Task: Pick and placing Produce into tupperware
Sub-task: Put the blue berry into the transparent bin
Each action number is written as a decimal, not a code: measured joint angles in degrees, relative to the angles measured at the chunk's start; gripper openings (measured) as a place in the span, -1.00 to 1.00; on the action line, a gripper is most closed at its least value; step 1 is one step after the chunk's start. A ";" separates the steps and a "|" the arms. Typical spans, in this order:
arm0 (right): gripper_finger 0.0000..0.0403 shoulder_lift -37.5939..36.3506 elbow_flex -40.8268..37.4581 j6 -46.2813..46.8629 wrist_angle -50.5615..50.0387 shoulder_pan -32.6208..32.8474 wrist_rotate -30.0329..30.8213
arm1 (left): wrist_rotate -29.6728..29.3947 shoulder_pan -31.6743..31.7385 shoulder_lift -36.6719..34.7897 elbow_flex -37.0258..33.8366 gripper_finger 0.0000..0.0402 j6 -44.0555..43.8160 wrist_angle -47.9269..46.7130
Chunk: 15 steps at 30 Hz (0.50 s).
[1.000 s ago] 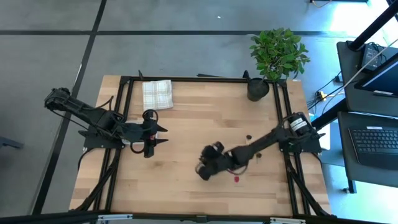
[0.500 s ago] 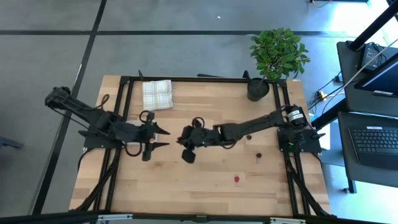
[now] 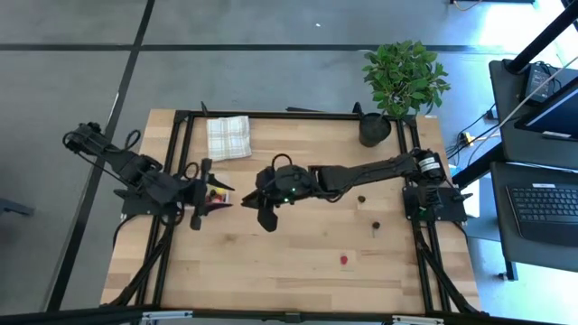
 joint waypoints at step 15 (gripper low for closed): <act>-0.74 -0.11 0.66 9.13 5.58 -1.30 -0.78 | -12.50 -0.78 2.48 0.00 -0.09 7.26 -2.43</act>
